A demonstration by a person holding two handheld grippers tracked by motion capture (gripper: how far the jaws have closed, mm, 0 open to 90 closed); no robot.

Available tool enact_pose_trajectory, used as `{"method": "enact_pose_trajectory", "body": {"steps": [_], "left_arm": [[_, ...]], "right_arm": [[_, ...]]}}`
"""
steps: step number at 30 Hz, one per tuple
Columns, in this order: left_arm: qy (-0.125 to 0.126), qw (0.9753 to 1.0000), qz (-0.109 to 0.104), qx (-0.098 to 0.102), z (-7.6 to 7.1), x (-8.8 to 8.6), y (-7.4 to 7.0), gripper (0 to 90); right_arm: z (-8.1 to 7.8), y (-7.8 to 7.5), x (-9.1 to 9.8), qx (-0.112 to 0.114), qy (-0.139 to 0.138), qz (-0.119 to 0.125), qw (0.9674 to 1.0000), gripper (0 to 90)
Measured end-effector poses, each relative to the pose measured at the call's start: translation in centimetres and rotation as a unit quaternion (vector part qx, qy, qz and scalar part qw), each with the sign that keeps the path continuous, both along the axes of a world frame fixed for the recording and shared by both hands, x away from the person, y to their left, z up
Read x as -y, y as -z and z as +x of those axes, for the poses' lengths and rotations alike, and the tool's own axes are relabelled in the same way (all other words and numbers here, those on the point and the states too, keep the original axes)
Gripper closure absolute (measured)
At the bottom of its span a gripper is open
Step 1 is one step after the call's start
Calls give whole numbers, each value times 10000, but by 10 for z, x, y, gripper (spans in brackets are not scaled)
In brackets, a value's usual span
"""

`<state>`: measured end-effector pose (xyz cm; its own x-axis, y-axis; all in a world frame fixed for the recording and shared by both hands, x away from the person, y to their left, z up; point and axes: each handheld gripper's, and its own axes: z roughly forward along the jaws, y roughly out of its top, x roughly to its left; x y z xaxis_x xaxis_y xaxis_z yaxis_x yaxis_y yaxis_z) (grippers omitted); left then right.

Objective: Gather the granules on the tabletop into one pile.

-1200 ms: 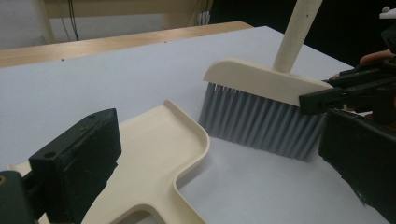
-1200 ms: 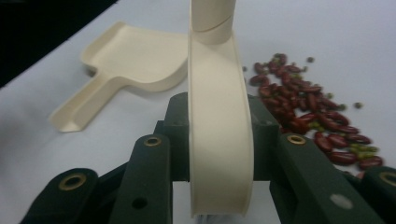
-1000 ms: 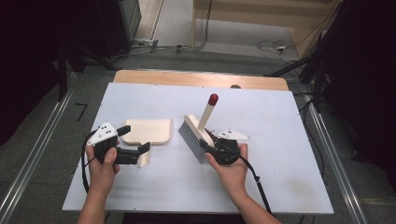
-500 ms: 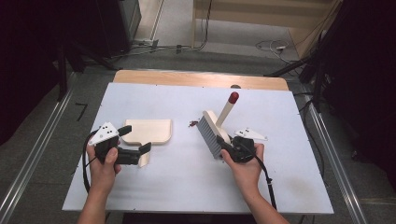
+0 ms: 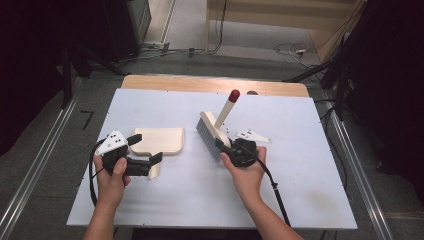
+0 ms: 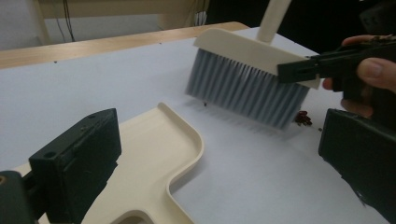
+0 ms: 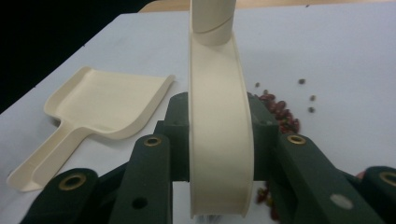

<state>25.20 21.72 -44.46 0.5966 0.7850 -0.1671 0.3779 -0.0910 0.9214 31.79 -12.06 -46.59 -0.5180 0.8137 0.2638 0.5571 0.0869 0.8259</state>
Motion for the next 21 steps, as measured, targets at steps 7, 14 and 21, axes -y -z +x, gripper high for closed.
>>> {"method": "enact_pose_trajectory", "body": {"steps": [7,14,21], "left_arm": [[26,10000,-2,-10,0,0,1,0],[45,10000,22,-36,0,2,2,0],[66,10000,30,-53,1,4,3,0]], "right_arm": [[13,10,-5,-58,262,-255,9993,665],[15,10,22,-63,562,-289,9980,665],[12,10,38,-32,706,-278,9971,664]]}}
